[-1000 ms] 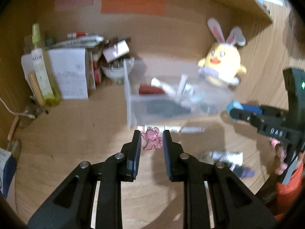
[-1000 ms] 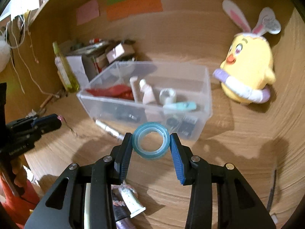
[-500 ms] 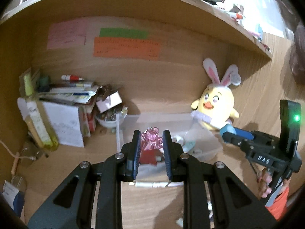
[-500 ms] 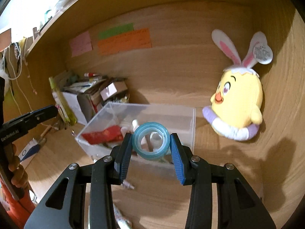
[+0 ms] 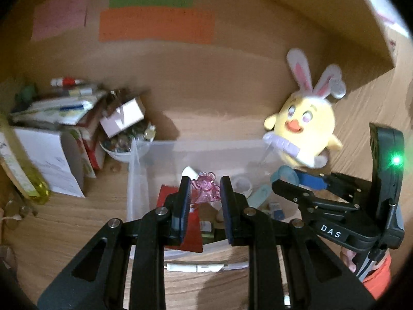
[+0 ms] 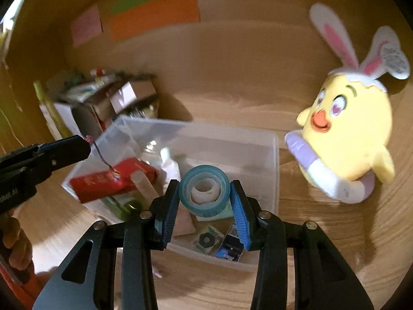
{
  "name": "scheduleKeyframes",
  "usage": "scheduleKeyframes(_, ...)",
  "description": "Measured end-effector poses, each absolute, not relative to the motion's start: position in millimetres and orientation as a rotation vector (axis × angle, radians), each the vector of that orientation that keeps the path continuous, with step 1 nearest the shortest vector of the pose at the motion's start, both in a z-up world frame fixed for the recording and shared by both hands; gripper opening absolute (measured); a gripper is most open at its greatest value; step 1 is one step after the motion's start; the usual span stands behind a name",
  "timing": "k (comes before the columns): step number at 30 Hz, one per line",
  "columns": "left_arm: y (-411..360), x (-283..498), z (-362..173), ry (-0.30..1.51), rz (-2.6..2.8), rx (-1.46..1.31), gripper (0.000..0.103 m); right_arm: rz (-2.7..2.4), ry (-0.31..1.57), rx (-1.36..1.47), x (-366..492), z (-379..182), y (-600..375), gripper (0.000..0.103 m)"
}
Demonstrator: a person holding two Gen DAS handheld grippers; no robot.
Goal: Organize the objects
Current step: 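Carry the charm and tape roll over the clear box and release both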
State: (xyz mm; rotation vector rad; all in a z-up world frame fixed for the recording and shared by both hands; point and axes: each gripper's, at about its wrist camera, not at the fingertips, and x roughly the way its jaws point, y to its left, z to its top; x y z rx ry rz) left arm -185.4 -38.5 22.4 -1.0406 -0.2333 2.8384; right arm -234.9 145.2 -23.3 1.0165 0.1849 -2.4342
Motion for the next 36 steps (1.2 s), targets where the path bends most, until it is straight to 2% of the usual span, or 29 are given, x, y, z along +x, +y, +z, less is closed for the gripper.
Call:
scheduleKeyframes(12,-48,-202,-15,-0.273,2.751,-1.204,0.023,-2.406,0.268,1.125,-256,-51,130,0.037)
scheduleKeyframes(15,-46,-196,-11,-0.26,2.759,-1.19,0.036,-2.405,0.299,1.135,-256,-51,127,0.037)
scheduleKeyframes(17,-45,-190,-7,-0.247,2.778,-1.167,0.052,-2.411,0.308,1.129,-253,-49,127,0.047)
scheduleKeyframes(19,-43,-182,-2,-0.225,2.8,-1.136,0.062,-2.419,0.292,1.115,-250,-44,130,0.056)
scheduleKeyframes(23,-38,-164,9,-0.189,2.834,-1.09,0.088,-2.435,0.262,1.072,-237,-30,139,0.06)
scheduleKeyframes(25,-36,-153,13,-0.174,2.848,-1.067,0.094,-2.435,0.24,1.052,-229,-24,144,0.068)
scheduleKeyframes(26,-35,-147,14,-0.166,2.855,-1.059,0.096,-2.438,0.228,1.034,-223,-20,148,0.072)
scheduleKeyframes(36,-14,-99,-14,-0.09,2.838,-1.16,0.098,-2.454,0.217,0.891,-139,-6,185,0.077)
